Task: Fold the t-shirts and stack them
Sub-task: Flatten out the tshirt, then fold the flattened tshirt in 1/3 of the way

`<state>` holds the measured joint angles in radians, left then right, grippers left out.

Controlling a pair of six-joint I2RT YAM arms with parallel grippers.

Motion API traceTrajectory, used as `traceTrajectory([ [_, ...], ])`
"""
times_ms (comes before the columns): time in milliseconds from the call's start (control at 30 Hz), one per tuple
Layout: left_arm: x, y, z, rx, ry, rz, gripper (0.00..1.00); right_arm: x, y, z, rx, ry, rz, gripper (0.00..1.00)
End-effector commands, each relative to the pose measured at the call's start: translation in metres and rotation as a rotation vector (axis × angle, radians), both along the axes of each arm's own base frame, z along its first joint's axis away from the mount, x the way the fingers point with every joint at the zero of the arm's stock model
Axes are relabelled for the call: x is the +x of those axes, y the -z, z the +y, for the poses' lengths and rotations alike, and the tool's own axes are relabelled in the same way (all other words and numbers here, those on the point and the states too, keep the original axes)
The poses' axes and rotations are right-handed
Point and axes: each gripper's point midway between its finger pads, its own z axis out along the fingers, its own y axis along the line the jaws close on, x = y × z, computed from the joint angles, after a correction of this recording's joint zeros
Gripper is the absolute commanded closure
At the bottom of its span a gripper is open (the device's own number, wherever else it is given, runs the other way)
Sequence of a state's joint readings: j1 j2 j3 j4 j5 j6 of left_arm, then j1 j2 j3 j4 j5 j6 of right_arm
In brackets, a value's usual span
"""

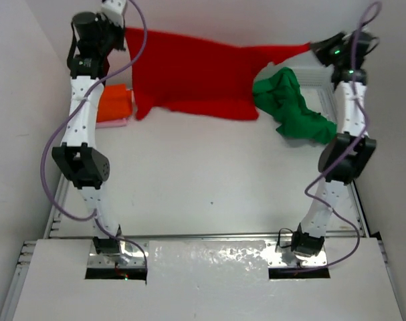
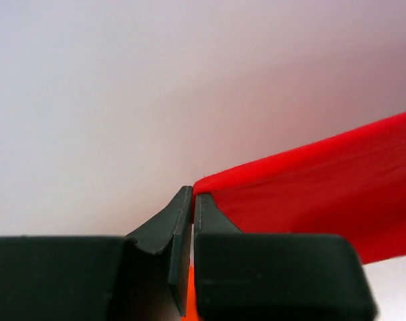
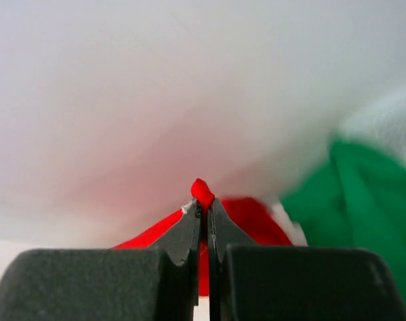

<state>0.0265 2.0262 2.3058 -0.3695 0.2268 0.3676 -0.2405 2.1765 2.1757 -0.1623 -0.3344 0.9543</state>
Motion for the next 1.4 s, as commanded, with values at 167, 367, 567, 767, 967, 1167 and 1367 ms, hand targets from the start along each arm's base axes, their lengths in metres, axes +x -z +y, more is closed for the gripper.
traceTrajectory([
  [167, -0.056, -0.123, -0.030, 0.035, 0.134, -0.321, 1.00, -0.126, -0.243, 0.033, -0.249, -0.035, -0.548, 1.00],
  [367, -0.087, -0.034, -0.027, 0.170, 0.159, -0.136, 1.00, -0.180, -0.153, 0.052, -0.305, -0.091, -0.414, 1.00],
  [567, -0.157, 0.095, -0.013, 0.324, 0.175, 0.150, 1.00, -0.294, -0.062, 0.080, -0.403, -0.147, -0.242, 1.00],
  [767, -0.236, 0.217, -0.002, 0.448, 0.268, 0.475, 1.00, -0.365, 0.075, 0.106, -0.308, -0.230, 0.036, 1.00],
  [967, -0.302, 0.303, 0.014, 0.475, 0.252, 0.708, 1.00, -0.426, 0.193, 0.132, -0.184, -0.300, 0.296, 1.00],
  [1167, -0.351, 0.343, 0.024, 0.465, 0.217, 0.872, 1.00, -0.448, 0.210, 0.141, -0.179, -0.376, 0.366, 1.00],
  [1367, -0.361, 0.338, 0.024, 0.421, 0.172, 0.890, 1.00, -0.437, 0.211, 0.141, -0.213, -0.399, 0.363, 1.00],
])
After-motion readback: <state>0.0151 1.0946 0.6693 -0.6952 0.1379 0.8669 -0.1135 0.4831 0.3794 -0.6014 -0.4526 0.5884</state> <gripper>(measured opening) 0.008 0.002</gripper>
